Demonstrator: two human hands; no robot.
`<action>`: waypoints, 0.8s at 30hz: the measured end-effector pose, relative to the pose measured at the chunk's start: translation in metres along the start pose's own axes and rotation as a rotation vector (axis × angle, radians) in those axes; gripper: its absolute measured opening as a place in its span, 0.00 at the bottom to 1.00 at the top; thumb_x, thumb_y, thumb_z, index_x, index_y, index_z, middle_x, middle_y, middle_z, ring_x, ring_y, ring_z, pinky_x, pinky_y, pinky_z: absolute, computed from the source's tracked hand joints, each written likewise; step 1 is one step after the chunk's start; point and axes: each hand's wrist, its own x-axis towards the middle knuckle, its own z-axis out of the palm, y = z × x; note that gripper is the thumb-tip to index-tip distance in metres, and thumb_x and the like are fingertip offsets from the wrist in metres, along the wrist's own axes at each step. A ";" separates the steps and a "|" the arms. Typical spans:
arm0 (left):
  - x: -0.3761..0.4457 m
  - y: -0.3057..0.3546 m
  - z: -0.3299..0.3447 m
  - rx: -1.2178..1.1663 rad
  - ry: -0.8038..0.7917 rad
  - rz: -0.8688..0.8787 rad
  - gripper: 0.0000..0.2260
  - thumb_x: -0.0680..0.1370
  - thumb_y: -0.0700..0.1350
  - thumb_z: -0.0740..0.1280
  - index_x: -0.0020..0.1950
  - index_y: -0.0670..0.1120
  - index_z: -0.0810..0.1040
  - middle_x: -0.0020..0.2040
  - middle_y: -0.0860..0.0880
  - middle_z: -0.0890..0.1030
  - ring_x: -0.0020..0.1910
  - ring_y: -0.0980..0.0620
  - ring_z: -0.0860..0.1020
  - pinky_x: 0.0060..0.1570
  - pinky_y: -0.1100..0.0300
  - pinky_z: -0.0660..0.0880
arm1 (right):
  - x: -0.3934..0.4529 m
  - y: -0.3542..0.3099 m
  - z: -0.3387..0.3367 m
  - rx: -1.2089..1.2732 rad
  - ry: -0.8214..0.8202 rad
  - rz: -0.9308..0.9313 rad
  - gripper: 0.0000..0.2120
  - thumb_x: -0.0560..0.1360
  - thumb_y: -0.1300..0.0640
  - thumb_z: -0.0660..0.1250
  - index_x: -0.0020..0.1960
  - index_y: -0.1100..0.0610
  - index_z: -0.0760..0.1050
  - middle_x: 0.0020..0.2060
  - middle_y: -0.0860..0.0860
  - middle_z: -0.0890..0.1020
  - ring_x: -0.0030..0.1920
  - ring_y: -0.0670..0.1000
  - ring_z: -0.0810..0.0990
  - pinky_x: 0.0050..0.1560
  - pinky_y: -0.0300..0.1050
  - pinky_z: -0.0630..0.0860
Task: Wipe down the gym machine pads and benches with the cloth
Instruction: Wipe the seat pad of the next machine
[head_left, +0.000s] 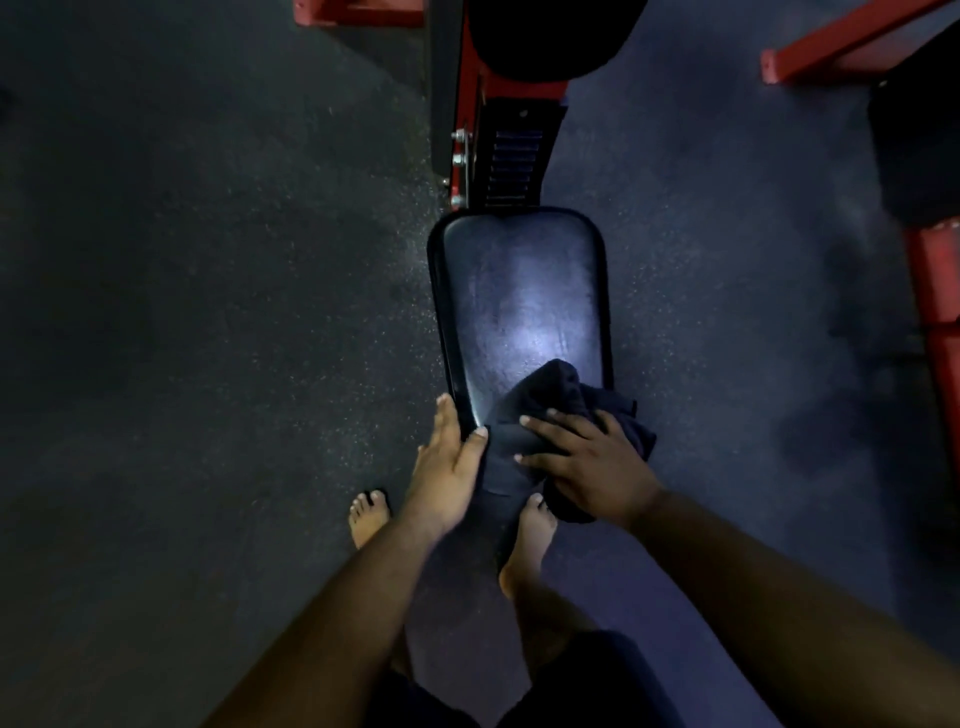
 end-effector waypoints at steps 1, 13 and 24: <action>-0.010 0.008 0.004 -0.024 -0.015 -0.025 0.33 0.84 0.62 0.55 0.84 0.56 0.42 0.84 0.56 0.44 0.83 0.49 0.46 0.82 0.46 0.45 | -0.007 -0.002 -0.016 0.062 0.012 0.072 0.20 0.77 0.46 0.57 0.66 0.37 0.77 0.77 0.47 0.69 0.73 0.58 0.72 0.60 0.67 0.72; -0.141 0.154 -0.091 -0.496 -0.019 0.082 0.17 0.78 0.46 0.73 0.66 0.47 0.79 0.60 0.47 0.85 0.60 0.48 0.83 0.67 0.45 0.77 | -0.041 -0.125 -0.189 0.539 0.341 0.387 0.27 0.79 0.41 0.63 0.77 0.41 0.66 0.80 0.52 0.61 0.78 0.56 0.59 0.72 0.60 0.63; -0.181 0.297 -0.190 0.223 0.010 0.560 0.15 0.73 0.52 0.66 0.54 0.44 0.77 0.53 0.46 0.80 0.56 0.46 0.78 0.59 0.48 0.75 | -0.019 -0.162 -0.287 0.816 0.924 0.640 0.30 0.76 0.41 0.67 0.73 0.52 0.70 0.76 0.51 0.67 0.76 0.52 0.65 0.75 0.51 0.64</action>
